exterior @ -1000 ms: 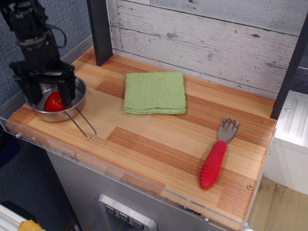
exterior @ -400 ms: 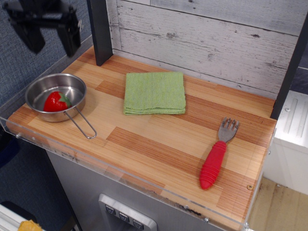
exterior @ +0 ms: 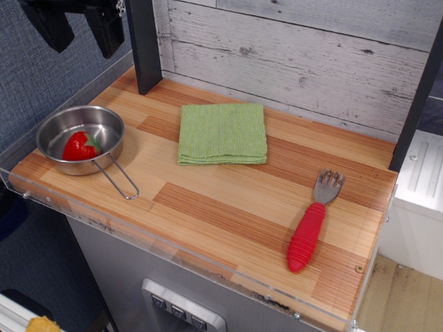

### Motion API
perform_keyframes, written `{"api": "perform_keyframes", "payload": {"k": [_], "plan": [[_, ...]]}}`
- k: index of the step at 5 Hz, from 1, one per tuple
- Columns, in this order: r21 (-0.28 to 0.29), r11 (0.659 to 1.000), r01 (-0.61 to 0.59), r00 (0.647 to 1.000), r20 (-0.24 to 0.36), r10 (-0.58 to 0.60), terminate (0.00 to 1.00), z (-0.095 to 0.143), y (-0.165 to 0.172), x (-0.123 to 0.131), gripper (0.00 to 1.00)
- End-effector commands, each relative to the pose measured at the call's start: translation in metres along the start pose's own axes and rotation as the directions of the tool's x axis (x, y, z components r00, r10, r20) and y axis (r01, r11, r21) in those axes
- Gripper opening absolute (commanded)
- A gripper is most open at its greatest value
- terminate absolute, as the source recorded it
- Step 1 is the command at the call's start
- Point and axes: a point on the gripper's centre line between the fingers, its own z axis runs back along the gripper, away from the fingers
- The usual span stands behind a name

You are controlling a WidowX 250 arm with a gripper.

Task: Put the strawberry inside the pan

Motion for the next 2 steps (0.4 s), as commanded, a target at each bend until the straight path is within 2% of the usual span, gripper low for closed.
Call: {"api": "perform_keyframes", "payload": {"k": [1,2], "plan": [[0.018,1.000,0.012,0.998,0.054,-0.013,0.00,0.0182,-0.0004,-0.0017,1.00],[0.018,1.000,0.012,0.998,0.054,-0.013,1.00,0.0182,-0.0004,-0.0017,1.00]]}}
